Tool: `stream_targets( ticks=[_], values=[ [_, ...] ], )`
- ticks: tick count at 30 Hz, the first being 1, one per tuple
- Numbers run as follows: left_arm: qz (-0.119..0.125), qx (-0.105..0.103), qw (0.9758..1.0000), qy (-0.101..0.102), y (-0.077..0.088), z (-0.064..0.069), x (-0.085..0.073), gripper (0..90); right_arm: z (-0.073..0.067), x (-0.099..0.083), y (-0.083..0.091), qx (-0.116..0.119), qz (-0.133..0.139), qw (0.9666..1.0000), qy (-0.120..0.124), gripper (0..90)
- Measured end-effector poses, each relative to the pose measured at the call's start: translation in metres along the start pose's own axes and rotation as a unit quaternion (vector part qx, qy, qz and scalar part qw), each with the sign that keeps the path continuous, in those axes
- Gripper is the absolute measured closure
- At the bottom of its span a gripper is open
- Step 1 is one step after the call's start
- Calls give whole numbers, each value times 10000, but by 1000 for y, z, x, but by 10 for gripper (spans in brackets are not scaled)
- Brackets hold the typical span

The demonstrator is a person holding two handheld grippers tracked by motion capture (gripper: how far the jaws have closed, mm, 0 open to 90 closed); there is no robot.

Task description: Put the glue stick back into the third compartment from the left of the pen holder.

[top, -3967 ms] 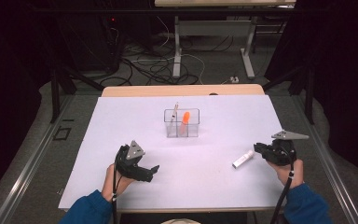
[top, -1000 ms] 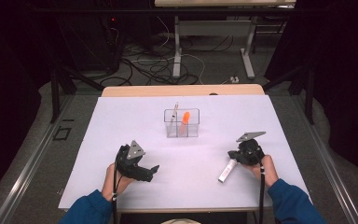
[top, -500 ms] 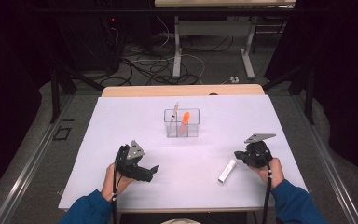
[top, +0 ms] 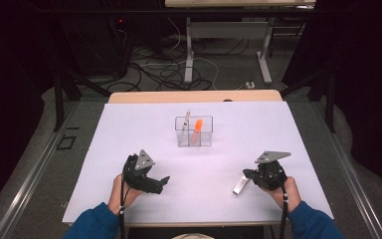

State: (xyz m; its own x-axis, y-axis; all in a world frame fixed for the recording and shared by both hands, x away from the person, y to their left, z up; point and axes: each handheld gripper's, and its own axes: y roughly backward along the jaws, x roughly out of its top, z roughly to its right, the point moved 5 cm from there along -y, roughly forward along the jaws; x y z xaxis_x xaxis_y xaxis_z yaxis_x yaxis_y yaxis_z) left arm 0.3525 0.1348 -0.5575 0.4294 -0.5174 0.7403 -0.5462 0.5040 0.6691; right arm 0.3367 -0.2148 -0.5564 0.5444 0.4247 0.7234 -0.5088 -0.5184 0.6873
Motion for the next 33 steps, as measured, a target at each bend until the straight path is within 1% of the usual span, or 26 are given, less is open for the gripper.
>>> stream_targets(
  ticks=[2,3,4,5,6,7,8,10,11,12,14,15,17,19,20,24,25,26,30,33],
  values=[
    [-6,1,10000,-12,0,0,0,5,-13,-1,-1,103,-98,9998,169,900],
    [-7,8,10000,-24,0,0,0,5,-19,-1,-2,144,-75,9996,251,900],
    [-12,4,10000,-24,0,0,0,5,-26,-3,-3,229,-149,9992,295,900],
    [-14,4,10000,-23,0,0,0,5,-32,-4,-5,248,-205,9988,382,900],
    [-10,3,10000,-19,0,0,0,5,-37,-5,-6,325,-298,9981,441,900],
    [-15,3,10000,-21,0,0,0,5,-41,-6,-7,363,-275,9977,504,900],
    [-10,4,10000,-19,0,0,0,5,-44,-7,-8,422,-355,9966,612,900],
    [-11,0,10000,-16,0,0,0,5,-49,-10,-10,502,-440,9956,662,900],
    [-15,2,10000,-22,0,0,0,5,-50,-11,-12,549,-449,9951,692,900],
    [-19,-1,10000,-22,0,0,0,5,-51,-12,-13,525,-497,9948,714,900],
    [-13,3,10000,-23,0,0,0,5,-54,-14,-15,571,-625,9935,763,900],
    [-38,-7,10000,-29,0,0,0,5,-54,-15,-17,576,-627,9929,833,900],
    [-29,-6,10000,-27,0,0,0,5,-57,-17,-18,627,-733,9913,897,900],
    [-45,-16,10000,-34,0,0,0,5,-59,-19,-19,558,-825,9907,922,900],
    [-50,-22,10000,-44,0,0,-1,5,-59,-19,-20,533,-843,9900,994,900],
    [-43,-18,10000,-37,0,0,0,5,-58,-22,-21,402,-920,9901,984,900],
    [15,34,10000,-26,-1,0,0,5,-56,-22,-22,336,-913,9901,1013,900],
    [11,35,10000,-26,-1,0,0,5,-56,-22,-21,353,-946,9901,970,900],
    [12,30,10000,-27,-1,0,0,5,-53,-23,-21,218,-947,9903,996,900],
    [15,38,10000,-31,-1,0,0,5,-51,-23,-20,154,-1001,9905,934,900]
  ],
)
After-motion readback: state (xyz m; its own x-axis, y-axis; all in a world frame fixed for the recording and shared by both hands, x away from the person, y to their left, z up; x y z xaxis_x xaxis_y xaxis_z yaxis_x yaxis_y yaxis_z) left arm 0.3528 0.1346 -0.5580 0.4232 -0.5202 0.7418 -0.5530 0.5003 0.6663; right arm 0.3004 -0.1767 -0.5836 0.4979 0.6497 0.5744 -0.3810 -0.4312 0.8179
